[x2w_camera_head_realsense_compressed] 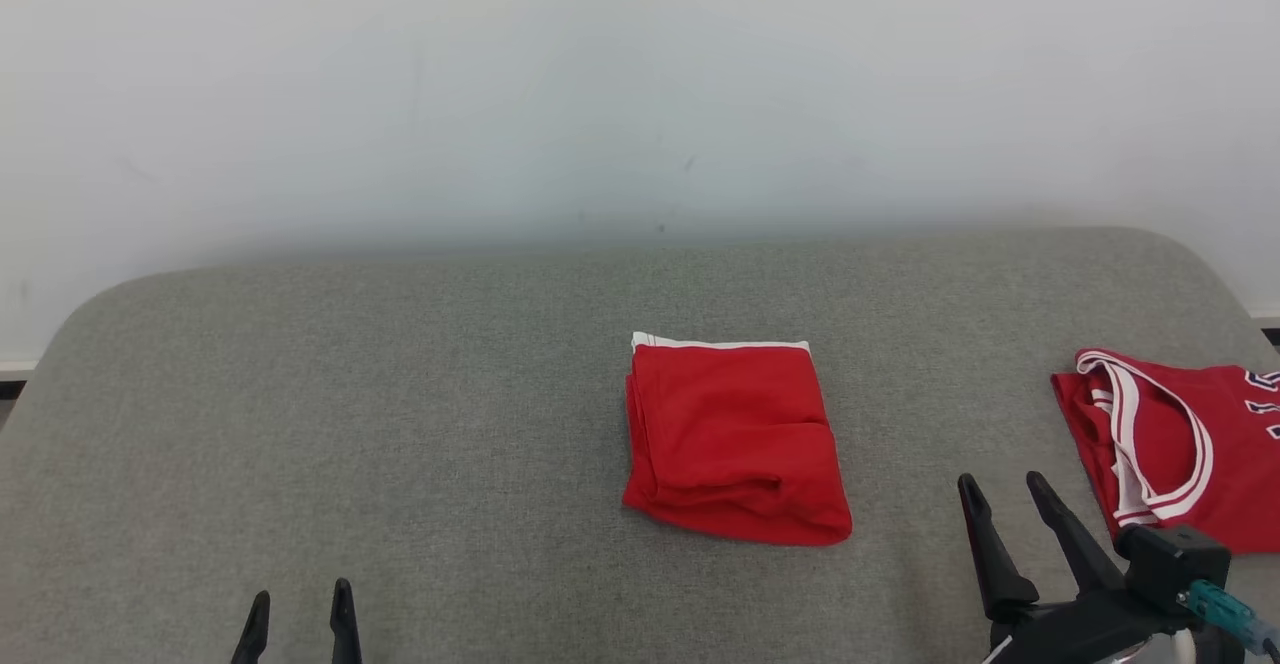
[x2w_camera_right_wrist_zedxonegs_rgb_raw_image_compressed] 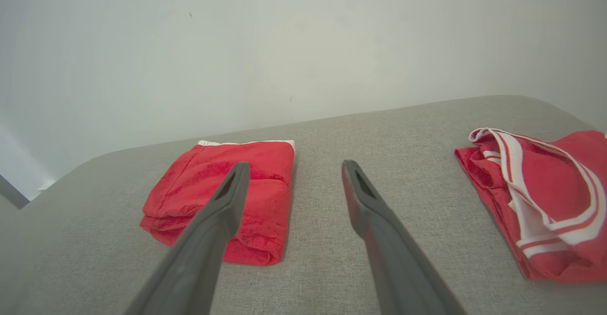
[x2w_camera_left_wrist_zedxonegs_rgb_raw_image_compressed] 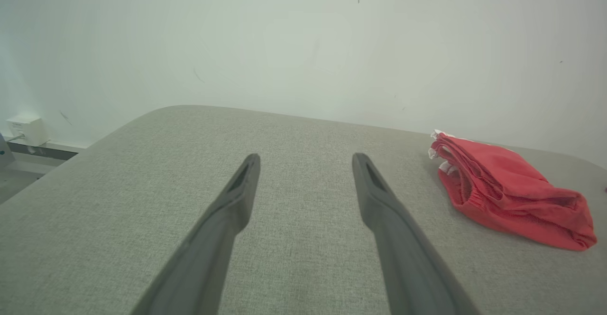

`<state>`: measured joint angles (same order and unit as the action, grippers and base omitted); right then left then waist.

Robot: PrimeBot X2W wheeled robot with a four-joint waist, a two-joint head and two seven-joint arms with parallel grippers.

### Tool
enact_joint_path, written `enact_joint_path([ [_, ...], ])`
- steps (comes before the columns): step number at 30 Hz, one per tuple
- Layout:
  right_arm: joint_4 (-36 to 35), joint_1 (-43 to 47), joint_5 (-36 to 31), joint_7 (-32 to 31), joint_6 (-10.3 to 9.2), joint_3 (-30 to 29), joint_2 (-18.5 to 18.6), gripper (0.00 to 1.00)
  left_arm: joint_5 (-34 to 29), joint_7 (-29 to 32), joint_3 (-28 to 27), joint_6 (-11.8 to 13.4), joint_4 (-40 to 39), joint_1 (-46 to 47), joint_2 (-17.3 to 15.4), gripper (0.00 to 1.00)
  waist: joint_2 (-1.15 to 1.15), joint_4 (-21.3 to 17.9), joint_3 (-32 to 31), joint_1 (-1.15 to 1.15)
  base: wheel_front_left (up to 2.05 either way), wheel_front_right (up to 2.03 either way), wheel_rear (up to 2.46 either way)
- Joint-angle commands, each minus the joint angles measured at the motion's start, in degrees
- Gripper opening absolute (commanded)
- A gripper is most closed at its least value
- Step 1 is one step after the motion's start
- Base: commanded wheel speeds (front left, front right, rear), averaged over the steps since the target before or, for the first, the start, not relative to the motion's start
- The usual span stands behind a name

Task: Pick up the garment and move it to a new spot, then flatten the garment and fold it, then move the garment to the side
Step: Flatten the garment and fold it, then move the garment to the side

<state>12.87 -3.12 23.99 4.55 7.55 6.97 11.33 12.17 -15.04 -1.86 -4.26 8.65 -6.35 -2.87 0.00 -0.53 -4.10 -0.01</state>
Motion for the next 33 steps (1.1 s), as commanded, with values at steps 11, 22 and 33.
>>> enact_joint_path([
  [11,1.8,3.4,-6.8,1.8,-0.14,-4.5,-1.0,1.00,0.7,-0.2,-1.5,-1.2,1.3,-0.5,0.0,1.00,0.00,-1.9,-0.7,0.01,0.00,0.00,0.00],
  [22,3.0,3.4,-8.6,2.4,-0.14,-5.4,-2.8,1.00,1.0,-0.2,-1.3,-1.1,2.6,0.1,0.0,1.00,0.00,-1.8,-0.7,0.01,0.00,0.00,0.00],
  [33,2.9,3.1,-8.7,1.9,-0.14,-5.3,-3.3,1.00,1.3,-0.2,-0.9,-0.9,3.0,0.4,0.0,1.00,0.00,-1.6,-0.2,0.01,0.00,0.00,0.00],
])
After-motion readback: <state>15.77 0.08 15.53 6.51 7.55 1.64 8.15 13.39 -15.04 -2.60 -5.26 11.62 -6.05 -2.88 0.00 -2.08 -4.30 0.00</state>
